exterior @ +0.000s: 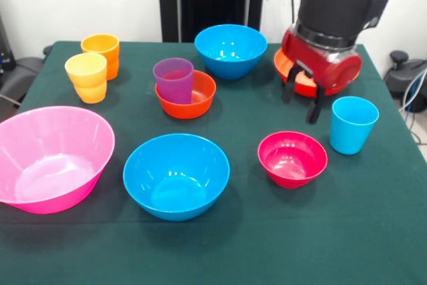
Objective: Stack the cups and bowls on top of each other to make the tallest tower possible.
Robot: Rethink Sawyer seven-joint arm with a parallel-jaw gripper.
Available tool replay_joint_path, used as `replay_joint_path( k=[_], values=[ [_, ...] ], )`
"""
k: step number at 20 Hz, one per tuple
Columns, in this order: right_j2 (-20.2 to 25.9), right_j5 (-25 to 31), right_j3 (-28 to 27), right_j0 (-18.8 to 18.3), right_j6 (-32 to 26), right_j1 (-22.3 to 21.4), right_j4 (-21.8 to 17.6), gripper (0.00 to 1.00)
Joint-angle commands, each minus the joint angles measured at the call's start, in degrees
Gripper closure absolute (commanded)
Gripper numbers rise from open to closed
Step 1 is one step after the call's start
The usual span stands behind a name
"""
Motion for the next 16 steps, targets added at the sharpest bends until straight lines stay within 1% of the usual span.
replay_joint_path(
  k=[1,4,10,13,16],
  values=[
    [7.35,-6.72,7.32,0.79,13.01,4.33,2.34,0.00],
    [7.35,-8.51,8.26,1.43,13.77,5.05,3.24,0.00],
    [7.10,-10.14,10.68,1.13,11.95,4.77,3.70,0.00],
    [7.48,-11.67,9.54,0.94,12.26,6.42,4.54,0.00],
    [7.11,-11.06,7.00,1.39,13.53,8.48,5.69,0.00]
  ],
)
